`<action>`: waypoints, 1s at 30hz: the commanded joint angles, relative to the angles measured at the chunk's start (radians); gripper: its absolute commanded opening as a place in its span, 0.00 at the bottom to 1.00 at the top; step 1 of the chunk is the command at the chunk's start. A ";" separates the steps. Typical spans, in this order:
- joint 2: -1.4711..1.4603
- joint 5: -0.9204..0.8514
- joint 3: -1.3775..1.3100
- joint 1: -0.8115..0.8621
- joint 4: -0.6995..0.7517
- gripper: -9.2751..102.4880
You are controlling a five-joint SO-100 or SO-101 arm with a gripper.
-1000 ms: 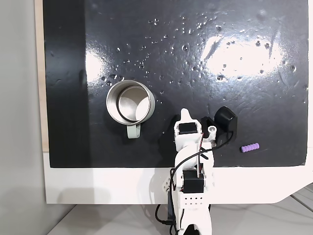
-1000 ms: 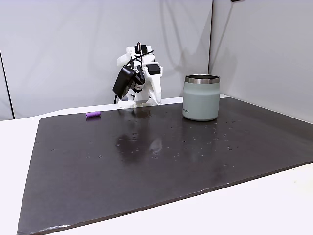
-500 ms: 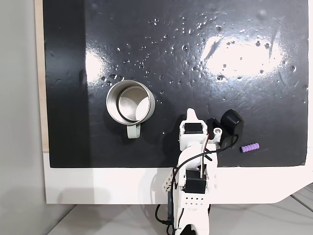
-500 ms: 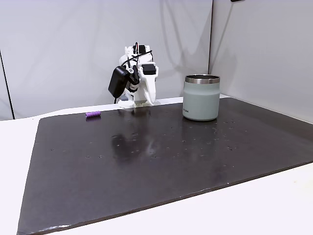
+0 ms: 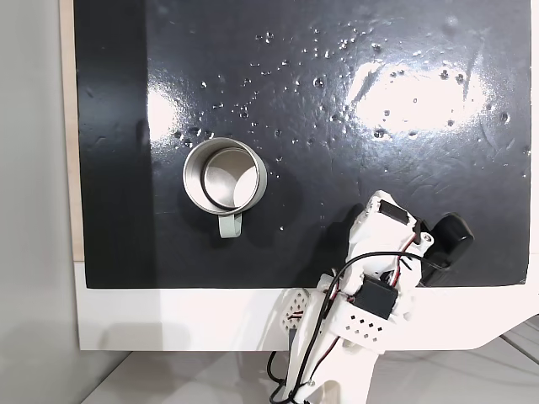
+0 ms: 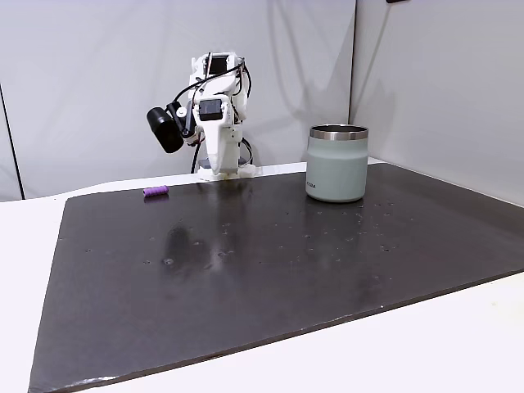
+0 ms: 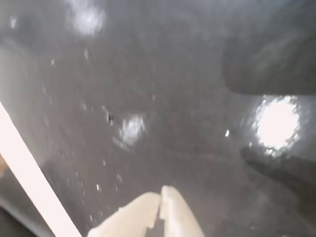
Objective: Grasp a pengrip and put it in the cup.
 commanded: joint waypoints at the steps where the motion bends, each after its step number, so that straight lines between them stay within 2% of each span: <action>1: -0.103 0.046 -0.100 0.081 -0.034 0.08; 15: -0.676 0.046 -0.414 0.347 -0.114 0.08; 30: -0.790 -0.081 -0.497 0.420 -0.114 0.08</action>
